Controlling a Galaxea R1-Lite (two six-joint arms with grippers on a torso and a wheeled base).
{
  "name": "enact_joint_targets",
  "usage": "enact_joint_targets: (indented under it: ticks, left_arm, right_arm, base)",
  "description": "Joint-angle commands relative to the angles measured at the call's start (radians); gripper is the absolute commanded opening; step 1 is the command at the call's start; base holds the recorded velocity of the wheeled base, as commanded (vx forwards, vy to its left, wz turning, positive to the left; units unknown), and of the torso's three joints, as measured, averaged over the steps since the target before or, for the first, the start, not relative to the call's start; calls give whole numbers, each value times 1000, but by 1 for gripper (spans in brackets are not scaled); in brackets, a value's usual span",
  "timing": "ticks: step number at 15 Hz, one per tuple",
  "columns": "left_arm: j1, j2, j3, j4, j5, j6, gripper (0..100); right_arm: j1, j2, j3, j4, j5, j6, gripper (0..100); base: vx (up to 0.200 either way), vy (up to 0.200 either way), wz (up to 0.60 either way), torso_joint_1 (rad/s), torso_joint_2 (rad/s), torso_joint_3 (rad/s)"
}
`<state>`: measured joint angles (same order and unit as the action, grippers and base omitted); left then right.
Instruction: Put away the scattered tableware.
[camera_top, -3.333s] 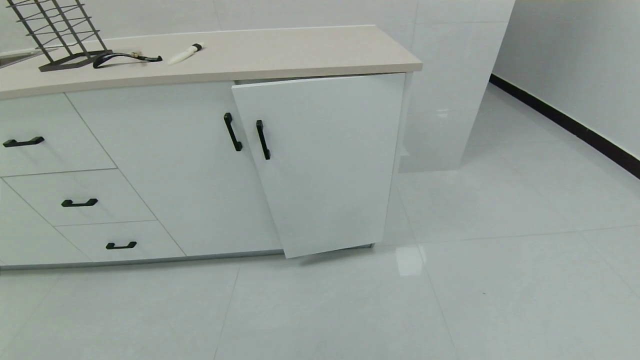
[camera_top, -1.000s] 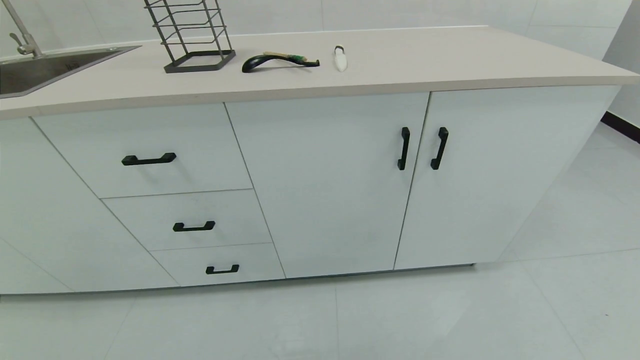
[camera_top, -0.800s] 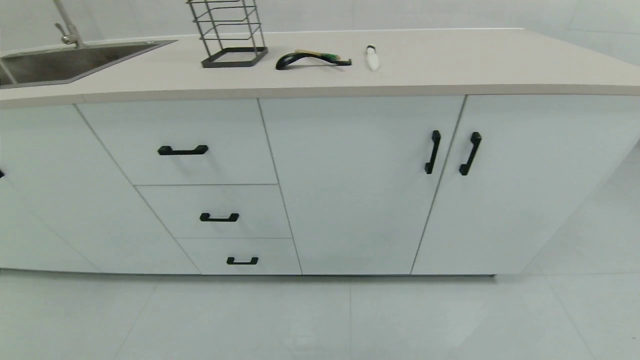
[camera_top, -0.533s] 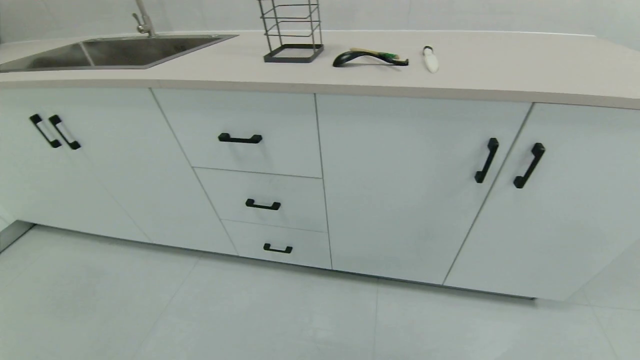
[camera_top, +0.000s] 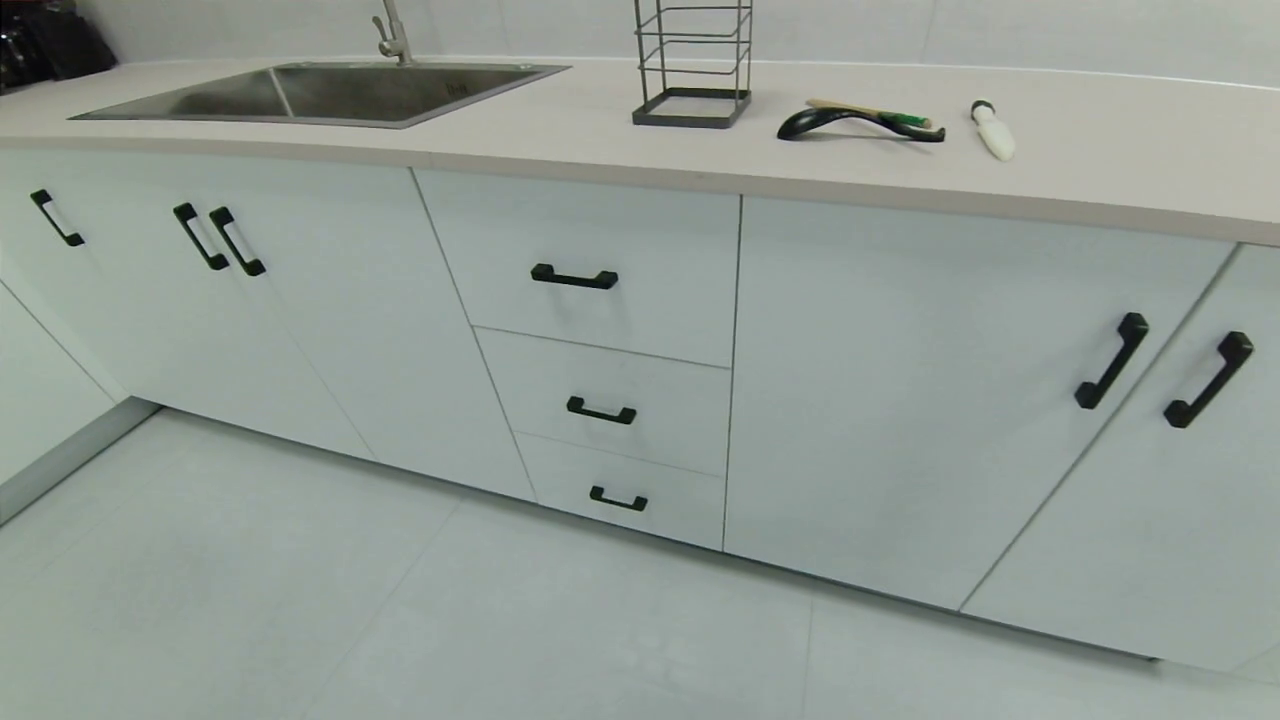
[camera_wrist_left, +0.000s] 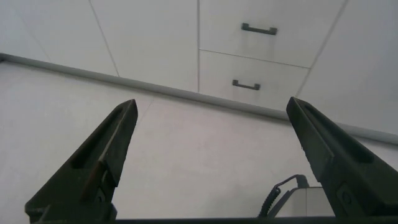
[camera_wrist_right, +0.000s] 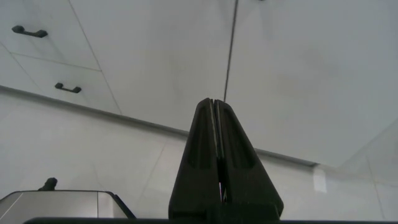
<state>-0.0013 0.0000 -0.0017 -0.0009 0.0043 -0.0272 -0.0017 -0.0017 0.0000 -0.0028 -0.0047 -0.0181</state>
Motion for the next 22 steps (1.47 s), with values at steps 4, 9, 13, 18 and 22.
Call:
enact_joint_targets:
  ticks: [4, 9, 13, 18, 22]
  left_arm:
    - [1, 0, 0, -1, 0, 0, 100]
    - [1, 2, 0, 1, 0, 0, 100]
    - [1, 0, 0, 1, 0, -2, 100]
    - [1, 0, 0, -1, 0, -2, 100]
    - [1, 0, -11, -44, -26, 21, 100]
  right_arm:
    - [0, 2, 0, 0, 0, 1, 0]
    - [0, 2, 0, 0, 0, 1, 0]
    - [0, 2, 0, 0, 0, 7, 0]
    - [0, 2, 0, 0, 2, 7, 0]
    - [0, 2, 0, 0, 2, 9, 0]
  base:
    - [200, 200, 0, 5, 1, 0]
    - [0, 0, -120, 3, 0, 0]
    - [0, 0, -600, -4, 4, 6]
    - [0, 0, 0, 0, 0, 0]
    - [0, 0, 0, 0, 0, 0]
